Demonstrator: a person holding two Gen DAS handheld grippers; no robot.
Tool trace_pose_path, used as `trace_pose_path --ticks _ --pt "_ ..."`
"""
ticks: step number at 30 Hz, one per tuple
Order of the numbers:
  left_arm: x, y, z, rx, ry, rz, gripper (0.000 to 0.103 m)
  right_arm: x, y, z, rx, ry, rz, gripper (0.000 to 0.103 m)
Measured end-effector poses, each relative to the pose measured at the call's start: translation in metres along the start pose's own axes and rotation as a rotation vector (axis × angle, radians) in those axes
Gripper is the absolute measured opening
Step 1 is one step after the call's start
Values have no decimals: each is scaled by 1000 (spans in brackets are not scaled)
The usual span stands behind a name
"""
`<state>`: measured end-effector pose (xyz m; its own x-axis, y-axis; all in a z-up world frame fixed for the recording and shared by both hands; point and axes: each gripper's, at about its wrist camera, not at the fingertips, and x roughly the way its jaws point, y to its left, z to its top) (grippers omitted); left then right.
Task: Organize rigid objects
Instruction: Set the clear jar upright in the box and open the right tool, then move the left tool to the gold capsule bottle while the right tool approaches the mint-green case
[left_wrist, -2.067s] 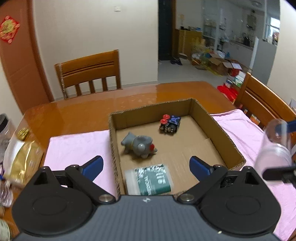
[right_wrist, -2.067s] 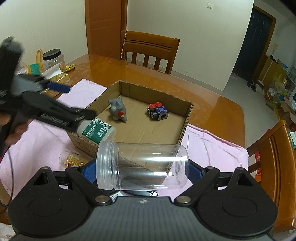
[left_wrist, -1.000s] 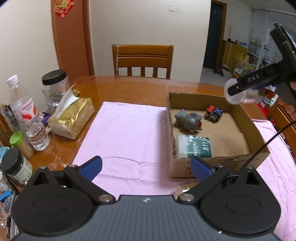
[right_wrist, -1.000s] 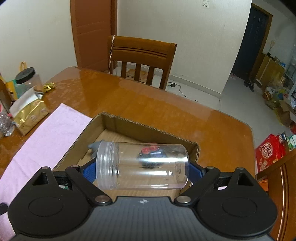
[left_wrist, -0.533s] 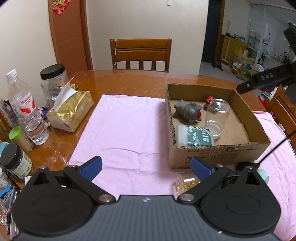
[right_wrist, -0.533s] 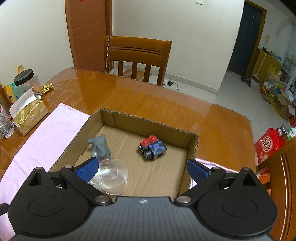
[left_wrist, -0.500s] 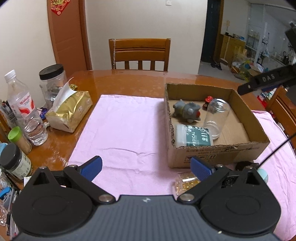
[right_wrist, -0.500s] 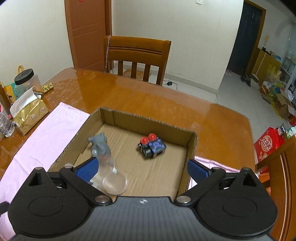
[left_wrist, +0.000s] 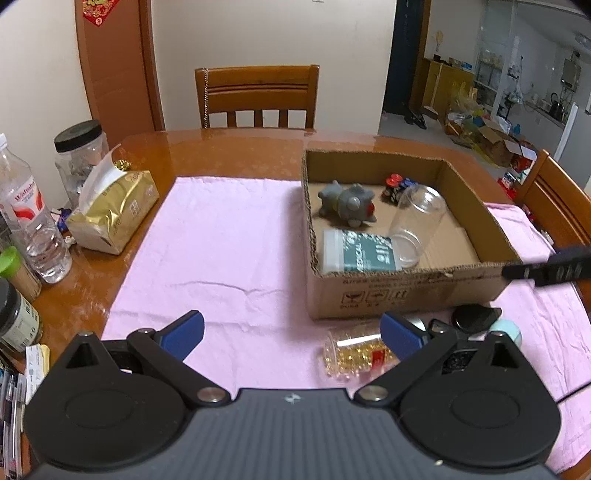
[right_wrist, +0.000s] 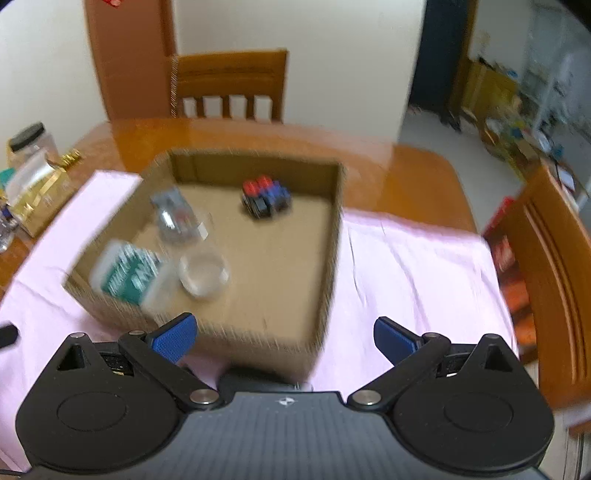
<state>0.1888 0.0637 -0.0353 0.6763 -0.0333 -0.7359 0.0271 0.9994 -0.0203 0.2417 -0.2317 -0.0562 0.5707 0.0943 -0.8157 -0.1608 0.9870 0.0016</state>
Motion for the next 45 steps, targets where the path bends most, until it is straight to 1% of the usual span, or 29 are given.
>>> trace_pose_path --ticks 4,10,16,18,20,24,28,30,34,37,40,45 --pt "3 -2 -4 6 16 -2 101 31 -8 -26 80 96 -9 103" --pt "4 -4 -7 21 32 -8 101 59 -6 -46 145 121 -72 103" --pt "9 -5 -7 42 48 -32 101 58 -18 -61 188 119 -92 103" --pt "12 -6 -6 51 54 -47 101 58 -24 -64 201 148 -107 103" --pt "16 -6 -6 62 60 -62 101 57 -26 -71 184 172 -136 103" --pt "25 -10 -6 79 70 -92 101 48 -33 -85 179 162 -131 103" --pt "35 -19 -6 87 106 -127 101 42 -40 -94 147 157 -108 103" --pt "42 -28 -7 90 122 -130 101 42 -42 -97 127 141 -98 103" --pt "53 -46 -8 76 135 -111 101 40 -43 -99 107 122 -87 103" --pt "64 -59 -7 56 123 -96 101 39 -43 -101 94 101 -82 103" --pt "75 -71 -6 56 104 -60 101 38 -43 -102 92 93 -81 103" --pt "90 -75 -8 50 135 -34 101 37 -43 -102 74 85 -72 103"
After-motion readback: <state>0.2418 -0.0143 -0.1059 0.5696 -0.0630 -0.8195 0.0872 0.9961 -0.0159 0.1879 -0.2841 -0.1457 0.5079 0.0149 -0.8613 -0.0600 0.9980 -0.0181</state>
